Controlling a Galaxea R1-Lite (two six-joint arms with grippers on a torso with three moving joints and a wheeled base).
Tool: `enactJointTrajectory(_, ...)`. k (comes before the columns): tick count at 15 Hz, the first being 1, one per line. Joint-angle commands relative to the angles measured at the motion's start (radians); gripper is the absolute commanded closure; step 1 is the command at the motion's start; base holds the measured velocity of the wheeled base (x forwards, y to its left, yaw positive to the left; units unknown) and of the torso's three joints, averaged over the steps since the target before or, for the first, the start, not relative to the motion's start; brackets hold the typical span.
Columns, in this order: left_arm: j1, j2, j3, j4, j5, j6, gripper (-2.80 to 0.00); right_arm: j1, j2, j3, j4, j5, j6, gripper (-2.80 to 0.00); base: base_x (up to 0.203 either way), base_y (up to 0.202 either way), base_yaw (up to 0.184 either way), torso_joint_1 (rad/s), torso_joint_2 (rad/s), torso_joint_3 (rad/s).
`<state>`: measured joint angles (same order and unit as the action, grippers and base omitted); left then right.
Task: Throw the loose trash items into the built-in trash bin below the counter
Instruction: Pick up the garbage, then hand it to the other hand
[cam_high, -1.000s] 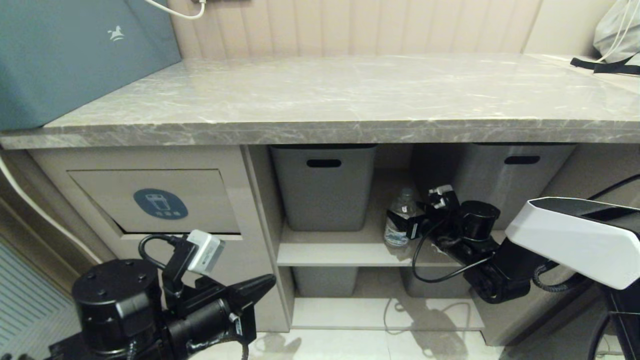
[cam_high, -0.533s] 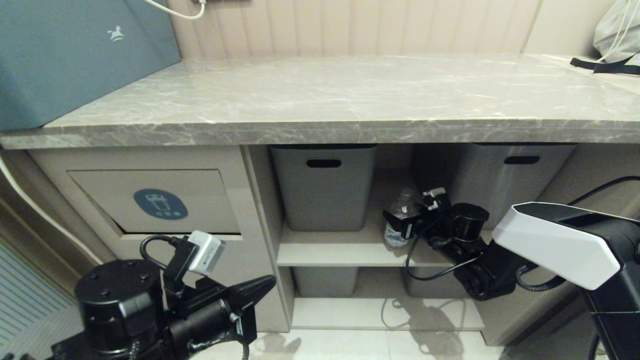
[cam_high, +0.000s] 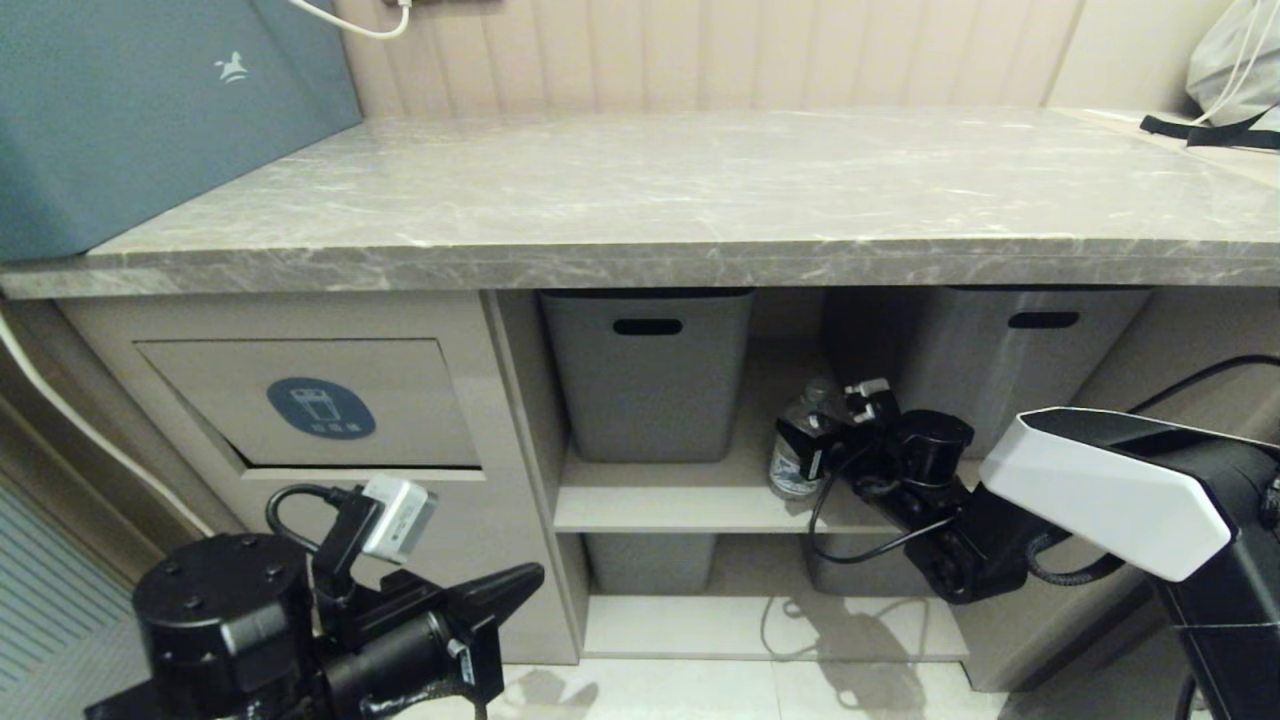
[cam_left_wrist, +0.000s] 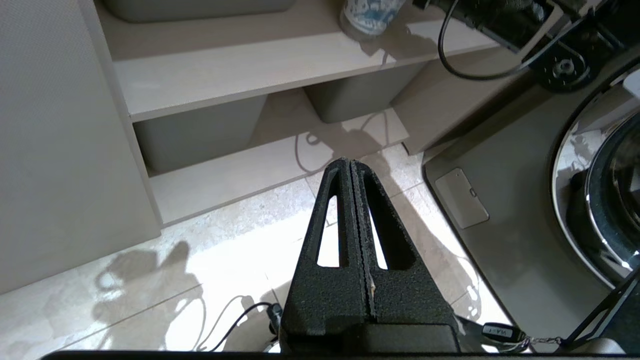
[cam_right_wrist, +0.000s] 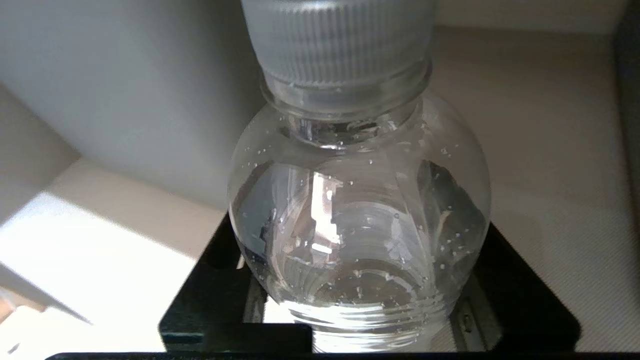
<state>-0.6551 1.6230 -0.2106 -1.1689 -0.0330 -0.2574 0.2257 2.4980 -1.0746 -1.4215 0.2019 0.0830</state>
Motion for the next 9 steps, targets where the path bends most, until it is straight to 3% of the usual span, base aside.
enactJointTrajectory(1, 0.0, -0.02, 0.004, -0.008, -0.005, -0.006, 0.0, 0.015, -0.04, 0.042, -0.006, 0.001, 0.03, 0.0, 0.0, 0.0, 0.0, 0.0, 0.0, 0.0)
enactJointTrajectory(4, -0.048, -0.01, 0.019, -0.028, -0.039, -0.021, 0.0, 0.078, -0.19, 0.227, -0.006, -0.033, 0.214, 0.0, 0.0, 0.0, 0.0, 0.0, 0.0, 0.0)
enactJointTrajectory(6, -0.092, 0.017, 0.031, -0.03, -0.116, 0.007, 0.0, 0.126, -0.27, 0.325, -0.009, -0.044, 0.307, 0.0, 0.0, 0.0, 0.0, 0.0, 0.0, 0.0)
enactJointTrajectory(9, -0.098, 0.103, 0.028, -0.031, -0.207, 0.098, 0.0, 0.203, -0.34, 0.408, -0.045, -0.025, 0.322, 0.0, 0.0, 0.0, 0.0, 0.0, 0.0, 0.0)
